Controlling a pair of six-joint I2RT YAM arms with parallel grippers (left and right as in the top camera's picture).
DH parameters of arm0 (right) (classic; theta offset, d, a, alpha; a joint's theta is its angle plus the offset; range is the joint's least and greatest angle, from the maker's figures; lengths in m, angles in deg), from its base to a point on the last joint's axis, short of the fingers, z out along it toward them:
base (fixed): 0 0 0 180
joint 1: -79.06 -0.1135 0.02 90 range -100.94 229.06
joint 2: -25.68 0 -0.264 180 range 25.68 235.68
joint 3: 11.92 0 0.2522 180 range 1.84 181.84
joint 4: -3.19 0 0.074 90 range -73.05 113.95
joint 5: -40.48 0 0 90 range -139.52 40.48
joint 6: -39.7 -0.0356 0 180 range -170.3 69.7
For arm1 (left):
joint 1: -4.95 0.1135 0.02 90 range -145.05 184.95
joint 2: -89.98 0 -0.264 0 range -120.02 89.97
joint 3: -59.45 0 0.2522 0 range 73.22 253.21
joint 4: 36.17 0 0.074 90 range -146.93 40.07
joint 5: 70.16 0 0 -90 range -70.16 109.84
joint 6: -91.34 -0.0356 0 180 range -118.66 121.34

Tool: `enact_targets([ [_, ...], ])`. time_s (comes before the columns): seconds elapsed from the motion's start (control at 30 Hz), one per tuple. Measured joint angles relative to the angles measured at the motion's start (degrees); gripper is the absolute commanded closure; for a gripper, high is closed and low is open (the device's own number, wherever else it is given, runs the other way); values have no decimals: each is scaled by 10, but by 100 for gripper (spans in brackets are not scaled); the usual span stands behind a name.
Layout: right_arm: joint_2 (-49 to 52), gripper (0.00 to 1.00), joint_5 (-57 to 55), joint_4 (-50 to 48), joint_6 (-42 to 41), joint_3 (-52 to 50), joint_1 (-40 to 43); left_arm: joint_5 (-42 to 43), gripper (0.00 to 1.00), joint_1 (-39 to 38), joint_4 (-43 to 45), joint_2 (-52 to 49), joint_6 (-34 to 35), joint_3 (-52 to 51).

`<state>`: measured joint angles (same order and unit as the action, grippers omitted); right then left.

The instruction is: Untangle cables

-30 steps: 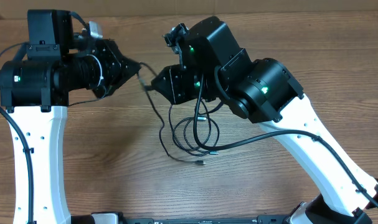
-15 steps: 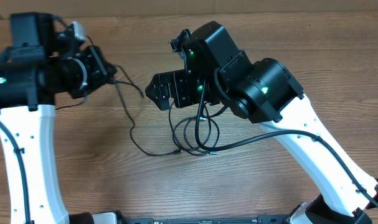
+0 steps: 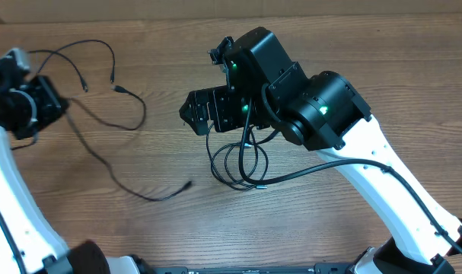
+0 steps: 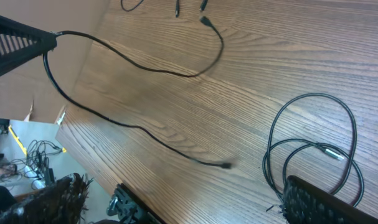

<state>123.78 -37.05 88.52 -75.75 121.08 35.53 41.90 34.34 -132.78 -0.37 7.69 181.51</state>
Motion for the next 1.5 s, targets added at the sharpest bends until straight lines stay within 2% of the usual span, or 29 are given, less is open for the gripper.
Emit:
enact_targets([
  [0.2, 0, 1, -9, -4, 0, 0, 0, -95, 96, 54, 59, -94, -8, -1],
  [0.4, 0, 1, -20, -4, 0, 0, 0, -226, 96, 59, 130, -183, -10, -4],
  [0.63, 0, 2, -26, -2, 0, 0, 0, -398, 96, 63, 272, -252, -15, -5],
  [0.8, 0, 2, -38, 0, 0, 0, 0, -461, 96, 84, 394, -266, -57, -8],
  [1.0, 0, 1, -49, 0, 0, 0, 0, -448, 96, 109, 460, -267, -107, -8],
  [1.03, 0, 1, -51, -1, 0, 0, 0, -439, 92, 113, 467, -267, -111, -8],
  [1.07, 0, 2, -53, -1, 0, 0, 0, -430, 82, 117, 473, -268, -115, -8],
  [1.1, 0, 1, -54, -2, 0, 0, 0, -421, 53, 120, 480, -268, -119, -8],
  [1.13, 0, 1, -54, -2, 0, 0, 0, -412, 52, 125, 489, -269, -125, -8],
  [1.17, 0, 1, -55, -2, 0, 0, 0, -407, 61, 127, 495, -269, -125, -8],
  [1.2, 0, 1, -55, -2, 0, 0, 0, -402, 63, 130, 500, -269, -125, -8],
  [1.23, 0, 1, -55, -2, 0, 0, 0, -397, 57, 133, 504, -269, -127, -8],
  [1.27, 0, 1, -55, -2, 0, 0, 0, -390, 42, 136, 506, -269, -129, -8],
  [1.3, 0, 1, -54, -2, 0, 0, 0, -379, 36, 139, 506, -269, -132, -8],
  [1.5, 0, 1, -55, -2, 0, 0, 0, -250, 41, 150, 490, -270, -129, -8],
])
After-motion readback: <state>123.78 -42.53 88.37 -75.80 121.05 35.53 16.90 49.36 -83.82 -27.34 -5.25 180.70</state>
